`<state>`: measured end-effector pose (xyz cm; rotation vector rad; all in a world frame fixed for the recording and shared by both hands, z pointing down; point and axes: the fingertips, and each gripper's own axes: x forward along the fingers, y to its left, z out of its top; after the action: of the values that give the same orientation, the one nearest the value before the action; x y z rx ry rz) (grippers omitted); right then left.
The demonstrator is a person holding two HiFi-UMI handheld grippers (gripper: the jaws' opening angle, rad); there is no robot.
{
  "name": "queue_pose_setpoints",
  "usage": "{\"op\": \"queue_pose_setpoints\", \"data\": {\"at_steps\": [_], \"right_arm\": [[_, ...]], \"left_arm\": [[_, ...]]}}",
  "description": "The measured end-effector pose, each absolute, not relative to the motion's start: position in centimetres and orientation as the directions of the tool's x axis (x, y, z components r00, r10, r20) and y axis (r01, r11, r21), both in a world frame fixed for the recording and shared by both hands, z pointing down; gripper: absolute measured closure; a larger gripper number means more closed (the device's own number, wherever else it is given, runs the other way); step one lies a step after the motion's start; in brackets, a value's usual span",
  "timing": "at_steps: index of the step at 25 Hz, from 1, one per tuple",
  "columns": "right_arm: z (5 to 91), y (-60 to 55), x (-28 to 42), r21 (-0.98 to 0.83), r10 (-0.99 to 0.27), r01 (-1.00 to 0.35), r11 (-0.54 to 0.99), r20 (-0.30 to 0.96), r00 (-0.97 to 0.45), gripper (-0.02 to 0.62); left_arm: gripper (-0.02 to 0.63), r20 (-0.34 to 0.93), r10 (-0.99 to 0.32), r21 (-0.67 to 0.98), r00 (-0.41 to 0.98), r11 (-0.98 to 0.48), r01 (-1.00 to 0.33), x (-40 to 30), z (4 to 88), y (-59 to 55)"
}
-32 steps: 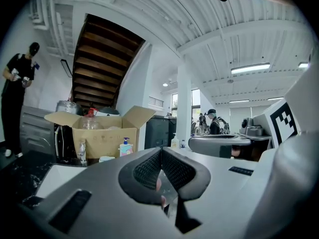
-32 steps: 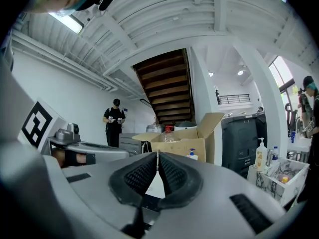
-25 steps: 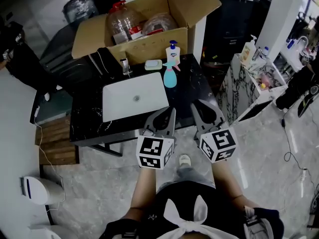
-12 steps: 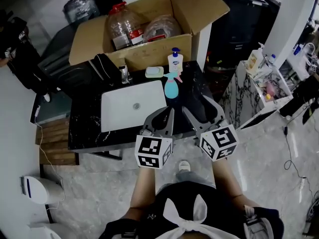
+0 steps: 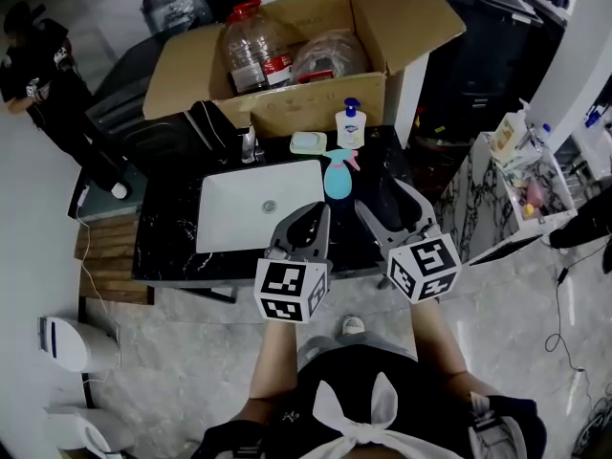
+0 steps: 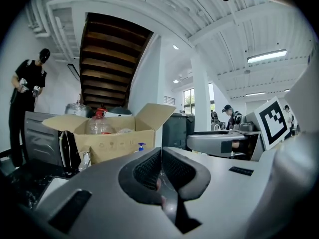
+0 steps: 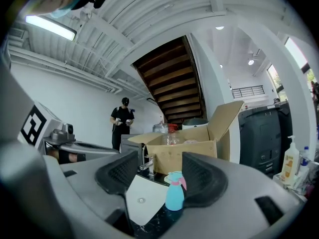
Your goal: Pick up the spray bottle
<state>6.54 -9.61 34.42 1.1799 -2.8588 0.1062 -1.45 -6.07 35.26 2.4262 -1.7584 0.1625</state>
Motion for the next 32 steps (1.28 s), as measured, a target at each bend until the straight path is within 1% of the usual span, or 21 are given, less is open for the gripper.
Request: {"op": "queue_pose_setpoints", "data": {"at_steps": [4,8,23,32], "right_arm": [[35.3,-10.4,6.6,-0.049,-0.683,-0.689,0.723,0.093,-0.724,0.333],[35.7,-11.0,6.4,-0.053,-0.673,-0.680,0.731,0.104,-0.732,0.333],[38.4,-15.0,4.6,-0.064,-0.671,-0.693,0.718,0.197,-0.714,0.333],[39.6,-17.7,3.4,-0.070,-0.677,-0.707,0.703,0.239,-0.696,0.333]], "left_arm": [[0.578,0.178,-0.943,0.032,0.282,-0.281,-0.959,-1.6,35.4,-6.9],[0.578,0.170,-0.944,0.052,0.282,-0.277,-0.959,-1.8,35.3,-7.6],[0.578,0.227,-0.917,0.108,0.327,-0.310,-0.945,-3.8,38.1,-12.5],[0.578,0.236,-0.906,0.148,0.352,-0.325,-0.934,-5.6,38.6,-15.0]]}}
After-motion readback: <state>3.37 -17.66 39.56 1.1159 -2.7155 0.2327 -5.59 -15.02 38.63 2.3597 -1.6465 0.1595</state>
